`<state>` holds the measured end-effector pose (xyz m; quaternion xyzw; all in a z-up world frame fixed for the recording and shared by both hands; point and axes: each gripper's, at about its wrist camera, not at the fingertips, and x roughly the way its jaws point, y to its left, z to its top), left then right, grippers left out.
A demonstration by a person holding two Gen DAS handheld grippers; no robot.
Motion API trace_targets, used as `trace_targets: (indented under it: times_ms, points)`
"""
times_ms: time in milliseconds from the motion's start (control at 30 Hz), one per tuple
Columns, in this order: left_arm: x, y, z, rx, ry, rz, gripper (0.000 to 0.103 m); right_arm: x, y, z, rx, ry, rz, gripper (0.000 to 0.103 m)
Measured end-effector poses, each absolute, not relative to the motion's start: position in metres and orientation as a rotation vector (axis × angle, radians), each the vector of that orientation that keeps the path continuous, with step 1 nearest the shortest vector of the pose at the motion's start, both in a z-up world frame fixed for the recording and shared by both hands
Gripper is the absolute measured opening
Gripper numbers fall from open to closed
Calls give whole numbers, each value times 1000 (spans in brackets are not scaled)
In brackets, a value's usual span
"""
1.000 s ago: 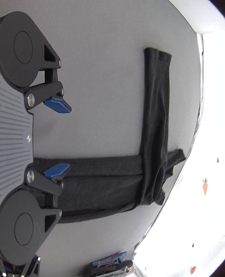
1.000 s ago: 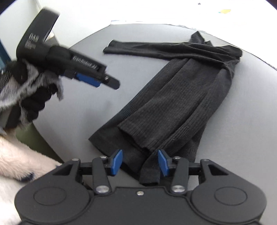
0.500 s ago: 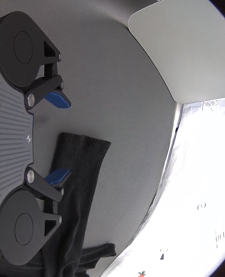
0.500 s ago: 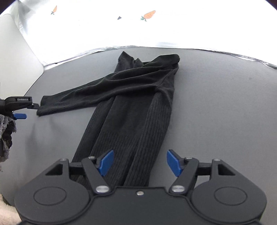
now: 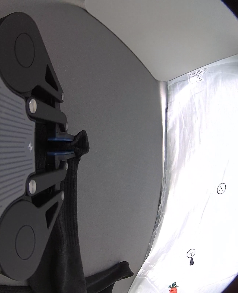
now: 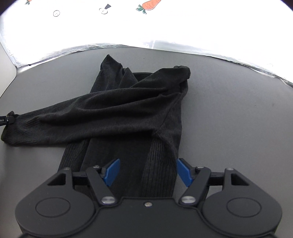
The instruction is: Fold clothes
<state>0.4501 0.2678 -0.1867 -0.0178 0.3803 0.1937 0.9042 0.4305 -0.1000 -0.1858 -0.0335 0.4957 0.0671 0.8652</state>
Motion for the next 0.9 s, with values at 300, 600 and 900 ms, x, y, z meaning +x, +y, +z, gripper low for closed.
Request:
trace_targets:
  times_ms: [300,600,900]
  points:
    - [432,300,-86,-166,531,492,12,436,-96,-190,-111,1006,149,70]
    - [432,291,-88,-121,543,467,12,374,-121,-183,-121,1060,153,71]
    - [411,264,-54,-91,455,407,12,298,-143,-176,-116,1130,196,59]
